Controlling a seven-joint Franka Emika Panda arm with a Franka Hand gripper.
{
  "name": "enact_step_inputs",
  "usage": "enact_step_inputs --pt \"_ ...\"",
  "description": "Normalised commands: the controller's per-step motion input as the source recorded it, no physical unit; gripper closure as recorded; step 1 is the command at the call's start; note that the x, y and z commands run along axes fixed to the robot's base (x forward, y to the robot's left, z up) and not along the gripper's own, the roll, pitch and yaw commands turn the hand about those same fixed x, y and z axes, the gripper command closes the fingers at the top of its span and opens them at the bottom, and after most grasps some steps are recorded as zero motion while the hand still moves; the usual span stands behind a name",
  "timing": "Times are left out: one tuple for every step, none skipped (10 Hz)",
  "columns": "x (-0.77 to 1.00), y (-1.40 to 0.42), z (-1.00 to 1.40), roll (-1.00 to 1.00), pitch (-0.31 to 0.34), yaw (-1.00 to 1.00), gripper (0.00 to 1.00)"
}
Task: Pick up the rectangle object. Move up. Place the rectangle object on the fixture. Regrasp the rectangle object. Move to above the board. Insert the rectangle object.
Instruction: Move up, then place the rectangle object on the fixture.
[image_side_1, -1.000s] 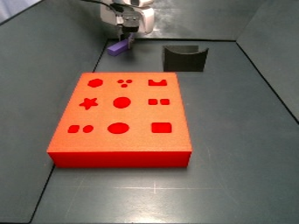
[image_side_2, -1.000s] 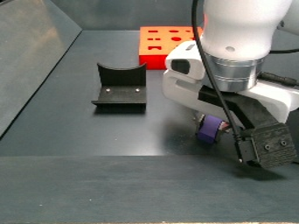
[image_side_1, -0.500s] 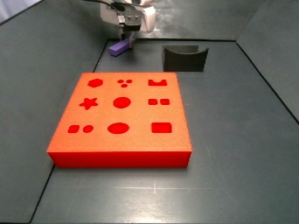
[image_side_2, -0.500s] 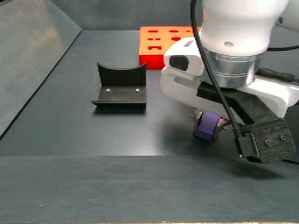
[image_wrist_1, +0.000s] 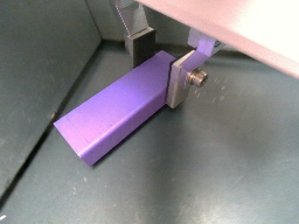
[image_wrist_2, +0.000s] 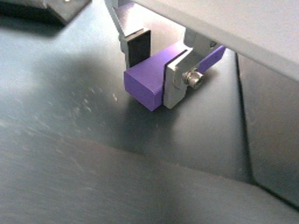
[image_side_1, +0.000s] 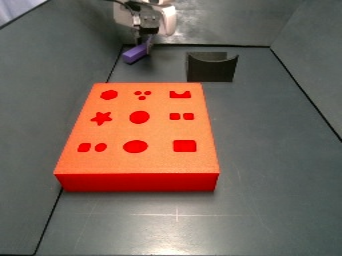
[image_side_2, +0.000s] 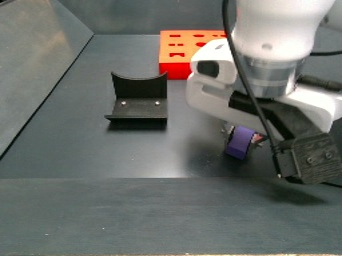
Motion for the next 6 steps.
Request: enact_step_inputs --pt "-0.02 0.03 0.77 0.00 0.018 0.03 1.00" --pt "-0.01 0.02 0.56 0.01 0.057 0.01 1.00" --pt "-0.01 0.01 0.41 0.02 0.078 0.00 1.00" --pt "-0.01 0.01 0.26 0.04 0.087 0.00 1.00" --pt "0.00 0.00 1.00 0.00 0.000 0.00 1.00" --pt "0.00 0.00 1.00 0.01 -0.001 0.00 1.00"
